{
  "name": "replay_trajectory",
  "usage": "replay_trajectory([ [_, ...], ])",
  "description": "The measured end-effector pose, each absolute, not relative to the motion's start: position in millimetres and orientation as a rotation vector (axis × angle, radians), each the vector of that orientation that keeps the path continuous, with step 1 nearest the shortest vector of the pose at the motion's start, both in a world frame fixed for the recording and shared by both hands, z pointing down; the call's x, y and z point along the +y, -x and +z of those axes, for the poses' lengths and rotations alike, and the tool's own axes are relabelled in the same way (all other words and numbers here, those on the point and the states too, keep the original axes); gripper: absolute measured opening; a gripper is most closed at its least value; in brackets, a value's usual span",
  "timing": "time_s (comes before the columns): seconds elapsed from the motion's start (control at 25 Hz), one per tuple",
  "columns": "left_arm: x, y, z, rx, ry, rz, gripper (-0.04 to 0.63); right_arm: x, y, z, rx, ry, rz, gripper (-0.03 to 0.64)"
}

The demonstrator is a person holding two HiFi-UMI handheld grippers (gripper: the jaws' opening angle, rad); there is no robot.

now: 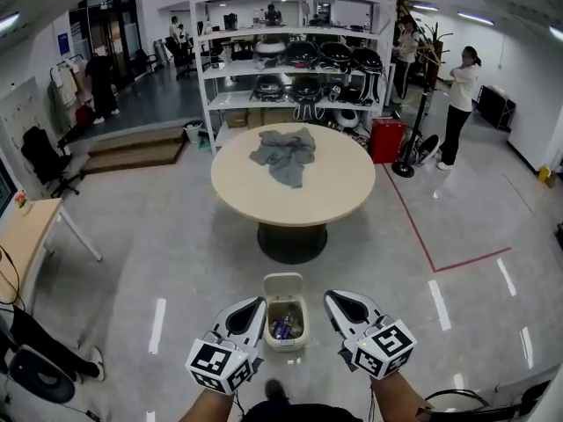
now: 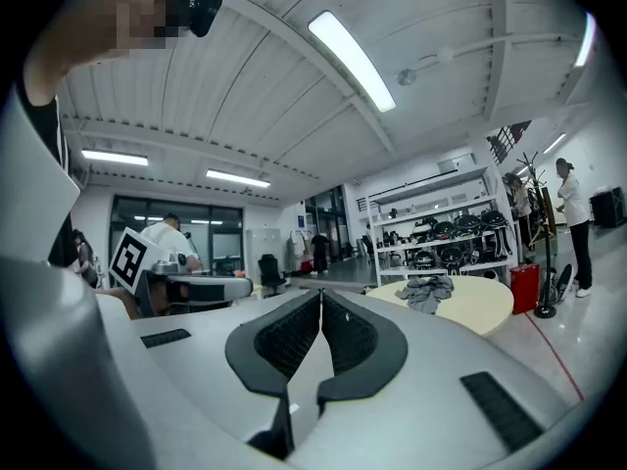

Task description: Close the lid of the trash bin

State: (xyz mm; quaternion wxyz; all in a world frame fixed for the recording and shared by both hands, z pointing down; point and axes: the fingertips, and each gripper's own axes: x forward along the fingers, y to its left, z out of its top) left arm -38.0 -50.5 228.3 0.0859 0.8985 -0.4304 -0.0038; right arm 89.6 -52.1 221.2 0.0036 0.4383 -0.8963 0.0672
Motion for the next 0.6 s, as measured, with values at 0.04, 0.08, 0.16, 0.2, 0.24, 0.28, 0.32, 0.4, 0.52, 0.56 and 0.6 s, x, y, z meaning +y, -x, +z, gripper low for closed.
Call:
replay_trajectory([
  [0.04, -65.4, 44.2, 230.0, -1.28, -2.68, -0.015, -0.003, -66.3, -84.6, 220.0, -2.808, -1.383, 0.203, 0.011],
  [0.08, -79.7, 50.6, 232.5, -1.278, -2.677, -0.019, -0.003, -79.3, -79.8, 219.1, -2.808, -1.392, 0.199, 0.011],
  [0.16, -104.3, 63.0, 239.2, -1.279, -2.662, -0.019, -0.003, -100.5, -70.1, 220.6, -2.803, -1.405, 0.208, 0.011],
  [0.2, -113.9, 67.2, 242.8, -1.276, -2.651, -0.017, -0.003, -108.9, -66.4, 222.9, -2.792, -1.41, 0.222, 0.011],
  [0.24, -121.5, 69.2, 246.4, -1.266, -2.643, -0.016, -0.003, -116.3, -64.4, 225.5, -2.778, -1.415, 0.238, 0.011],
  [0.28, -127.9, 69.4, 249.7, -1.253, -2.637, -0.015, -0.003, -123.2, -64.0, 227.8, -2.765, -1.42, 0.252, 0.011],
  [0.32, -134.2, 68.6, 252.6, -1.242, -2.631, -0.011, -0.003, -130.2, -64.7, 229.4, -2.753, -1.425, 0.264, 0.011],
  [0.4, -148.7, 66.6, 257.6, -1.234, -2.611, -0.002, -0.003, -145.6, -66.8, 232.0, -2.739, -1.425, 0.285, 0.011],
  [0.52, -175.5, 60.9, 265.3, -1.245, -2.58, 0.001, -0.003, -173.2, -70.9, 239.4, -2.745, -1.397, 0.306, 0.011],
  [0.56, -185.2, 57.8, 266.0, -1.249, -2.575, 0.002, -0.003, -184.5, -73.2, 242.0, -2.748, -1.391, 0.313, 0.011],
  [0.6, -194.2, 54.1, 265.6, -1.254, -2.573, 0.004, -0.003, -195.6, -75.7, 244.0, -2.752, -1.386, 0.323, 0.011],
])
